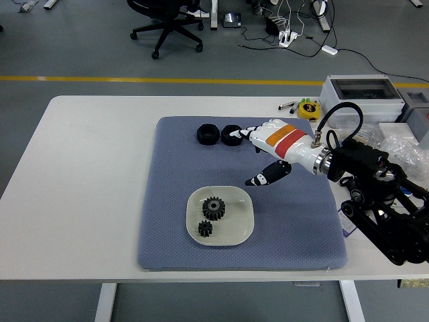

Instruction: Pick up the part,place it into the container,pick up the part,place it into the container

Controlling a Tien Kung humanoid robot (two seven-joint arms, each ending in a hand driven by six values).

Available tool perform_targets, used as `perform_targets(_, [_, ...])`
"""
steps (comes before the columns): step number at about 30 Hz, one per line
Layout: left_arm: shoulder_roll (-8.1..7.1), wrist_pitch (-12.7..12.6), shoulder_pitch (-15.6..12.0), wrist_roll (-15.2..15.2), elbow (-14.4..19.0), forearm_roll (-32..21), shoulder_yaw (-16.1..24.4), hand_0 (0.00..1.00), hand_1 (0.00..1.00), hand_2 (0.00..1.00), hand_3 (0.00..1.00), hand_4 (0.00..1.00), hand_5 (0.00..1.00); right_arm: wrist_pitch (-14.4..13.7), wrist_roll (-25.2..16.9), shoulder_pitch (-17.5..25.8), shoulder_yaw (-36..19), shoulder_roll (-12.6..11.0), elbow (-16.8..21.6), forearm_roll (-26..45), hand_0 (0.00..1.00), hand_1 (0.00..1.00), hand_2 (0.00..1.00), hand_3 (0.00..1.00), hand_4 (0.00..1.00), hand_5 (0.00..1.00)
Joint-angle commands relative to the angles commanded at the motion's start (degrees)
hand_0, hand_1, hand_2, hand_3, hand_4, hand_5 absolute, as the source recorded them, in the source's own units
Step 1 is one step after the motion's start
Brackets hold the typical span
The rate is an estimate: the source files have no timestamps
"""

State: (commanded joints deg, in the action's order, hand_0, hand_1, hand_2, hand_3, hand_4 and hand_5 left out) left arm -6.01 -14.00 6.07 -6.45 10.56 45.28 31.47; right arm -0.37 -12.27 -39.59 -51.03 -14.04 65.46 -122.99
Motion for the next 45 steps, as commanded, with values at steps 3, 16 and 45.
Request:
perform_targets(3, [0.09,0.0,0.1,0.1,0.0,0.0,0.0,0.696,0.662,0.675,0.565,0.65,0.588,-2.8,1.9,1.3,-1.6,-1.4,0.2,7.1,0.326,0.488,0.72,0.818,0.958,0.375])
perform_targets(16, [0.37,-0.1,0.5,0.2,0.0,0.0,-0.2,0.696,0.665,0.672,0.564,0.648,0.587,-5.5,5.1,9.1,-13.0,-4.8,7.3,38.7,0.554,0.662,0.783,0.822,0.998,0.711])
perform_targets(45, [1.33,0.9,0.9,-0.1,0.5,2.3,-0.7,0.696,0.686,0.665,0.564,0.647,0.588,-3.6,4.6,26.2,-29.9,0.4,13.3,66.2,0.829,0.806,0.849,0.853,0.998,0.904])
